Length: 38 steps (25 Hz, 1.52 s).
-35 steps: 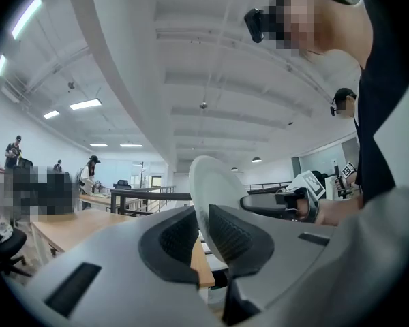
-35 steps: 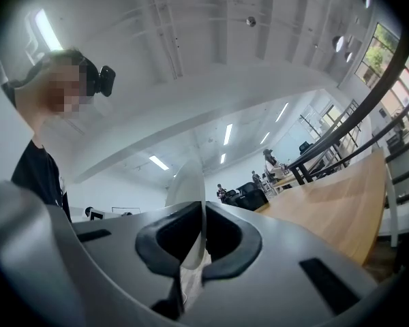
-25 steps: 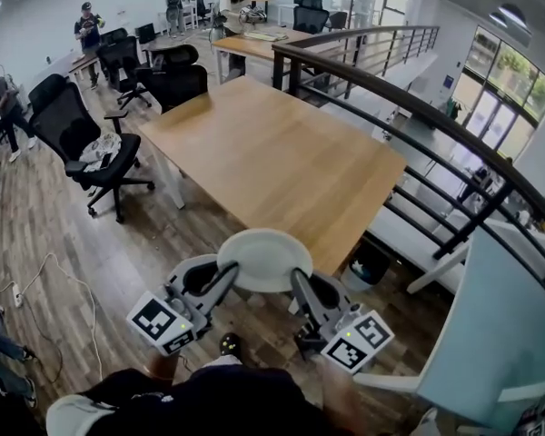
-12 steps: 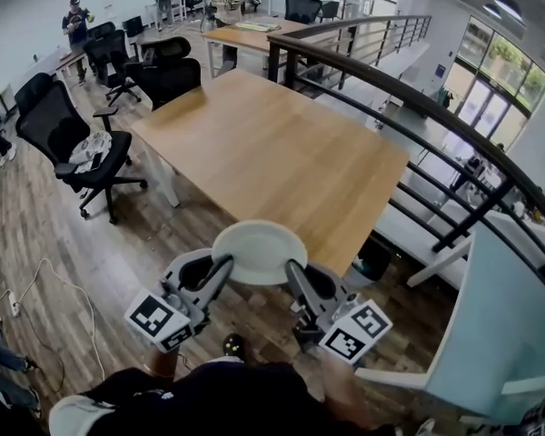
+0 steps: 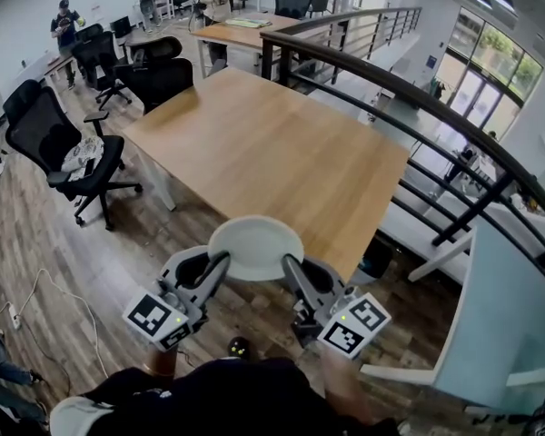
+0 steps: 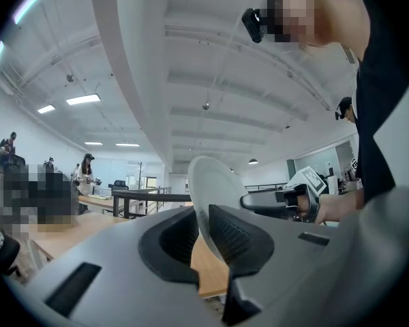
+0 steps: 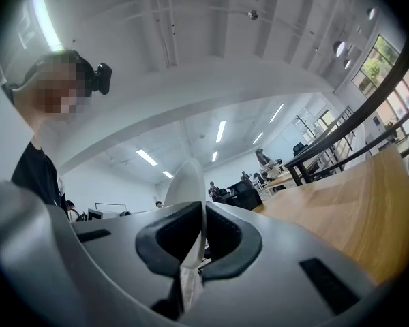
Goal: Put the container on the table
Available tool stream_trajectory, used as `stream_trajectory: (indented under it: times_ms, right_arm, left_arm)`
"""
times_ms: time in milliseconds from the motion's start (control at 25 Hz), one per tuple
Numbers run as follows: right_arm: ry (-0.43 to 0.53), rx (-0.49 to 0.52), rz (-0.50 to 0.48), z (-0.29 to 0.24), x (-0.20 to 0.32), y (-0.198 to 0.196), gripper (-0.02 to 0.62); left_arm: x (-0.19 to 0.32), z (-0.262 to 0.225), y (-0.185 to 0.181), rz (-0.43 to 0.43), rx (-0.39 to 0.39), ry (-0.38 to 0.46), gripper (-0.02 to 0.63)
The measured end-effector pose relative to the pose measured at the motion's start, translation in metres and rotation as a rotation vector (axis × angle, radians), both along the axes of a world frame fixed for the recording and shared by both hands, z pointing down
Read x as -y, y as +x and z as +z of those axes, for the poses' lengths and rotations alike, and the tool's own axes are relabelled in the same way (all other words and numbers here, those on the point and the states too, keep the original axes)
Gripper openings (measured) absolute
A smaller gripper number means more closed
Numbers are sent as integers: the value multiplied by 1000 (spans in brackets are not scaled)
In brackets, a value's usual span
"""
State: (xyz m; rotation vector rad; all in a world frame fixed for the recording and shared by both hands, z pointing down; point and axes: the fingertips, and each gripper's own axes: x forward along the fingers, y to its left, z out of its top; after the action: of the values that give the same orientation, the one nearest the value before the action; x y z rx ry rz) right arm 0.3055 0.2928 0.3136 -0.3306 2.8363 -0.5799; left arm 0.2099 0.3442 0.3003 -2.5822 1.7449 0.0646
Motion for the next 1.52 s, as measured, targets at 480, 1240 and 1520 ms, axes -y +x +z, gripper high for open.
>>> stream_trajectory:
  times_ms: [480, 1240, 1520]
  right_arm:
    - [-14, -8, 13, 8, 10, -62, 21]
    - [-20, -37, 42, 14, 12, -113, 21]
    - [-39, -39, 36, 20, 24, -114, 21]
  left_arm:
    - [12, 1, -60, 10, -7, -6, 58]
    - [16, 15, -116, 36, -11, 1, 58]
    - [26, 21, -115, 27, -21, -24, 58]
